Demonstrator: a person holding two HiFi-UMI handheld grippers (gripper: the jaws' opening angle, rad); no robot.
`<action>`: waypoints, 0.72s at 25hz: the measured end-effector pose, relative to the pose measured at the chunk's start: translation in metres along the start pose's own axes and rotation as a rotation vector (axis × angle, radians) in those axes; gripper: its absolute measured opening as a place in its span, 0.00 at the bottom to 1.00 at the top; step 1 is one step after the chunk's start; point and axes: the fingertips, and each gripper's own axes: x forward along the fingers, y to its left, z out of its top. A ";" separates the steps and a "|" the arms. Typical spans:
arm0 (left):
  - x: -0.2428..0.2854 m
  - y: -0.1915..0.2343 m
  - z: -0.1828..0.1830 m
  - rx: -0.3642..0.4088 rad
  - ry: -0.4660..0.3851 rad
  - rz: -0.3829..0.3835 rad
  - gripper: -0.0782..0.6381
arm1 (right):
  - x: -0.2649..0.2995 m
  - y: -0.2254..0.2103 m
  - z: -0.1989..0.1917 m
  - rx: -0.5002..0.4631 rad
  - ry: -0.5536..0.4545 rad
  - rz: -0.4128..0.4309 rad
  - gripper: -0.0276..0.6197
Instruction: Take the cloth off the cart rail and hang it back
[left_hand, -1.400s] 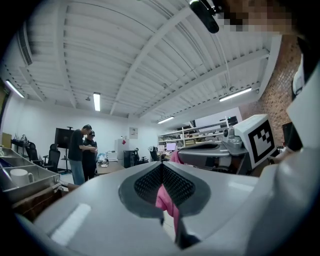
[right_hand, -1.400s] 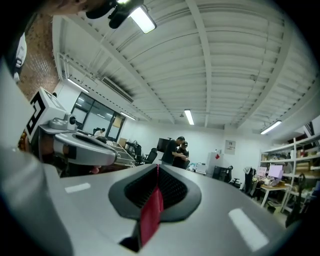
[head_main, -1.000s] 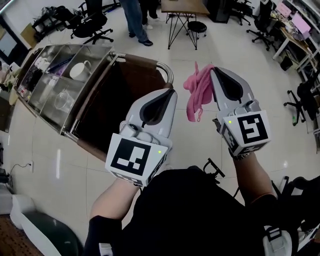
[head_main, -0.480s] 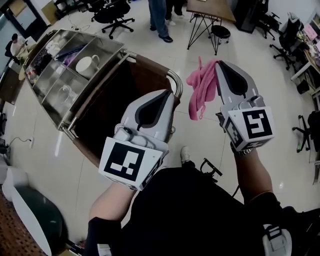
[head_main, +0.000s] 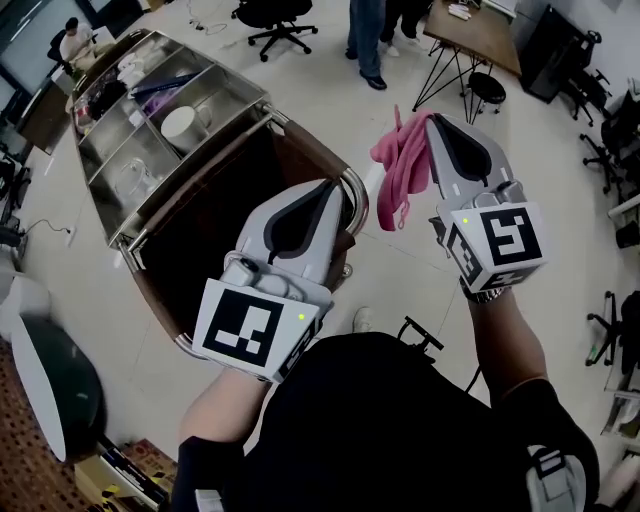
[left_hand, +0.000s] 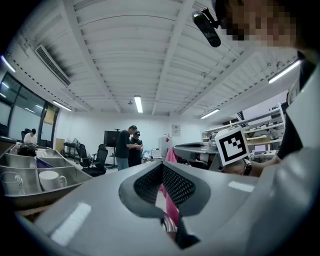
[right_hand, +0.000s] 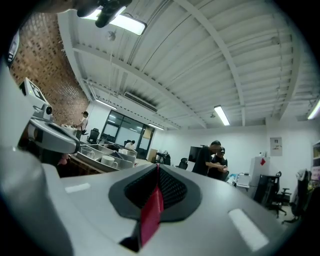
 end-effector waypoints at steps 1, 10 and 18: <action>0.005 0.004 0.003 0.015 -0.036 0.019 0.11 | 0.006 -0.003 -0.004 0.005 -0.003 0.015 0.06; 0.015 0.029 -0.019 -0.024 0.022 0.145 0.11 | 0.052 0.002 -0.028 0.013 -0.013 0.139 0.06; -0.003 0.057 -0.027 -0.027 0.029 0.248 0.11 | 0.086 0.052 -0.025 0.014 -0.070 0.288 0.06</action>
